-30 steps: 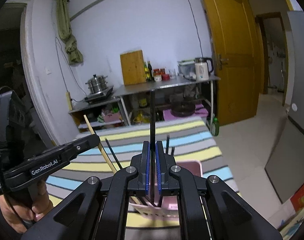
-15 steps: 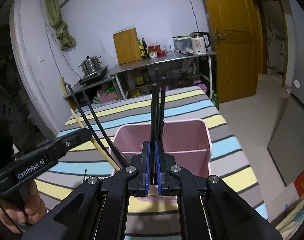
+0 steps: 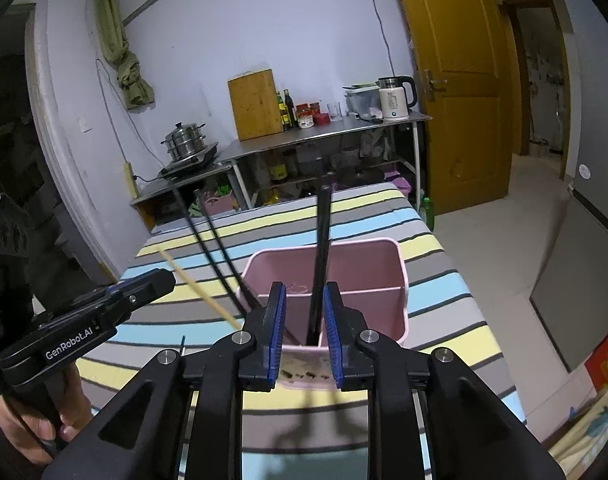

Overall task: Organize utensils
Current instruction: 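Open both tools to release the chopsticks into the holder, then move both open tools back to the last chopsticks on the cloth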

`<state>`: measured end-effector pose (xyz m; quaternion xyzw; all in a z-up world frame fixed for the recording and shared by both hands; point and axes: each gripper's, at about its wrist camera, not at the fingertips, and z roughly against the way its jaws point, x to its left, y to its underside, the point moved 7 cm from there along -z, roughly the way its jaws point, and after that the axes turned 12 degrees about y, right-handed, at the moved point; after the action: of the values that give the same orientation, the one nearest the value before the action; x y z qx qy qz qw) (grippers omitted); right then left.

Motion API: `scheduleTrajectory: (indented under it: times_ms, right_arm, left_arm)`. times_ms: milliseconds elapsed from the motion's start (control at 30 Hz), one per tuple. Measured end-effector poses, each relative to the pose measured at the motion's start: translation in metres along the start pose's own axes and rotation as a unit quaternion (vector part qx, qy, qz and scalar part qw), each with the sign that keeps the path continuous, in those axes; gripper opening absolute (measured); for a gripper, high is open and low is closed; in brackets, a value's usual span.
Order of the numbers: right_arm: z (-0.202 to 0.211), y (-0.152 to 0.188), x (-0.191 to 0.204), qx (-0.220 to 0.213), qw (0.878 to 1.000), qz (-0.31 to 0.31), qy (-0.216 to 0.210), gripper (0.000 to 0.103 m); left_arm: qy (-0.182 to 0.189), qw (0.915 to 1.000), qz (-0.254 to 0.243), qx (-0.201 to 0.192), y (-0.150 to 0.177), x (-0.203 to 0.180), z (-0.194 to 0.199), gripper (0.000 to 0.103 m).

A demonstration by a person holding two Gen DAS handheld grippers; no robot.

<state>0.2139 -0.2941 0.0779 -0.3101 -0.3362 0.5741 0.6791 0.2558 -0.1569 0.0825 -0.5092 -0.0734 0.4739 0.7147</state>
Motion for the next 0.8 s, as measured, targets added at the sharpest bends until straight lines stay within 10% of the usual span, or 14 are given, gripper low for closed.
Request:
scheduleTrajectory:
  times_ms: [800]
  right_arm:
    - [0.032,0.059,0.056,0.011,0.998,0.045,-0.039,0.02]
  left_arm:
    - [-0.044,0.9988,0.017,-0.017,0.072,0.022,0.087,0.016]
